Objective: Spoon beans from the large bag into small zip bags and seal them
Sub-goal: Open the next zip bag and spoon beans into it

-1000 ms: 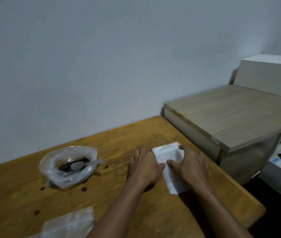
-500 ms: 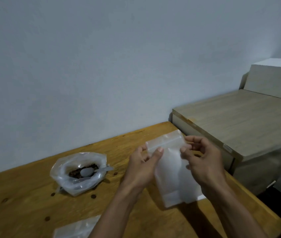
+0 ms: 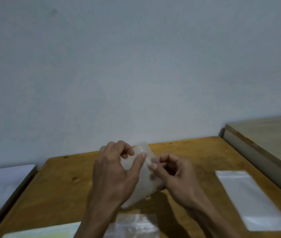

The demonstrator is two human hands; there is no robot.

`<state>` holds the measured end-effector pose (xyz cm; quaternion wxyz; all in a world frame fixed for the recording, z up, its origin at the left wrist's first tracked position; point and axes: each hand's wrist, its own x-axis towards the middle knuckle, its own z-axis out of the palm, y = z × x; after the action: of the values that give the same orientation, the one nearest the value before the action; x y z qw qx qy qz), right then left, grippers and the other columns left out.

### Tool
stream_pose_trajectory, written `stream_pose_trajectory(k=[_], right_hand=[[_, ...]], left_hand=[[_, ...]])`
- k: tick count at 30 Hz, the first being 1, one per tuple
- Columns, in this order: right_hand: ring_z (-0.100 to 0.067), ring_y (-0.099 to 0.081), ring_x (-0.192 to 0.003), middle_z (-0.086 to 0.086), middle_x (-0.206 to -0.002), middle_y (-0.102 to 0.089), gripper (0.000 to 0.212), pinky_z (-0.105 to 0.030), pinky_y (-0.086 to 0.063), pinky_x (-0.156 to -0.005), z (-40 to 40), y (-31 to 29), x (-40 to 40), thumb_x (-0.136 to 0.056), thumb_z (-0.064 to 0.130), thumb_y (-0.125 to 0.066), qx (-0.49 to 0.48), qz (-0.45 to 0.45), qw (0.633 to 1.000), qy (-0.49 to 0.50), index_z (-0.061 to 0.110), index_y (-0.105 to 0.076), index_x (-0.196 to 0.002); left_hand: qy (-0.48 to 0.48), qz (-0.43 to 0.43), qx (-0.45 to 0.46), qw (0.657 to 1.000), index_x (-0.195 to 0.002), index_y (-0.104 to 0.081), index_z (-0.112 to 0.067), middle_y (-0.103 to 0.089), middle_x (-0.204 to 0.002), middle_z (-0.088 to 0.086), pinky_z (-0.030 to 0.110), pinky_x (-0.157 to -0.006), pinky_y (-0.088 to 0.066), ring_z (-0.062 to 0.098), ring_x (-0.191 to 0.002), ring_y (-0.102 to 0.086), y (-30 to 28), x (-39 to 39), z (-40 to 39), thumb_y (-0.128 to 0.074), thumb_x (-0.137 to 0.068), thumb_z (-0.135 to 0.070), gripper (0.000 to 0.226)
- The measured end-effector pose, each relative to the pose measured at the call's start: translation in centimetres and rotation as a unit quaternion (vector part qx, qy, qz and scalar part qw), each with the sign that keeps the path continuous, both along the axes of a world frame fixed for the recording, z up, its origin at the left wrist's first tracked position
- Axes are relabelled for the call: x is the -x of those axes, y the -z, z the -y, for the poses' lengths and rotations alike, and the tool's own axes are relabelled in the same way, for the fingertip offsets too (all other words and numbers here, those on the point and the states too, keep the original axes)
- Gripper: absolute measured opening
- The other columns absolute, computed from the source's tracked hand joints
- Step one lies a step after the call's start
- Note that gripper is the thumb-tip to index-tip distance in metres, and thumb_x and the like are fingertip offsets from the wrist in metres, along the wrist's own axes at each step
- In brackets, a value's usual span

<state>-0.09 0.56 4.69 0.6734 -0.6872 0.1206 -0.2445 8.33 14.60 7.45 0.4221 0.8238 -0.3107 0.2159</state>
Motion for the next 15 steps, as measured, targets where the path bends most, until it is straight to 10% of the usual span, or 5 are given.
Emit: stream_pose_trajectory(k=[5,9,15], right_hand=[[-0.015,-0.069,-0.081,-0.004,-0.097,-0.076,0.017,-0.026,-0.055,-0.067,-3.0,-0.1,-1.1,-0.087,0.011,-0.076,-0.020,0.038,0.990,-0.132,0.013,-0.073,-0.104],[-0.020,-0.070,-0.092,-0.008,-0.106,-0.076,0.027,-0.028,-0.054,-0.062,-3.2,-0.7,-1.3,-0.081,0.021,-0.077,-0.077,0.020,0.984,-0.159,0.015,-0.075,-0.107],[-0.031,-0.069,-0.110,-0.012,-0.112,-0.074,0.026,-0.048,-0.057,-0.077,-2.7,-0.9,-1.6,-0.082,0.022,-0.075,-0.113,0.008,0.981,-0.159,0.017,-0.076,-0.108]], left_hand=[[0.070,-0.241,0.117,0.961,-0.067,-0.067,-0.013,-0.068,-0.060,0.000,0.036,-0.059,-0.055,0.011,-0.056,-0.060,-0.2,-0.6,-1.7,-0.080,-0.073,-0.049,0.039],[0.139,-0.313,0.175,0.923,-0.077,-0.070,-0.008,-0.075,-0.083,0.017,0.057,-0.080,-0.060,0.037,-0.083,-0.073,0.1,-1.4,-2.7,-0.078,-0.075,-0.048,0.041],[0.177,-0.327,0.172,0.912,-0.084,-0.072,-0.007,-0.077,-0.087,0.015,0.054,-0.085,-0.060,0.034,-0.088,-0.074,0.2,-1.3,-2.6,-0.074,-0.078,-0.041,0.035]])
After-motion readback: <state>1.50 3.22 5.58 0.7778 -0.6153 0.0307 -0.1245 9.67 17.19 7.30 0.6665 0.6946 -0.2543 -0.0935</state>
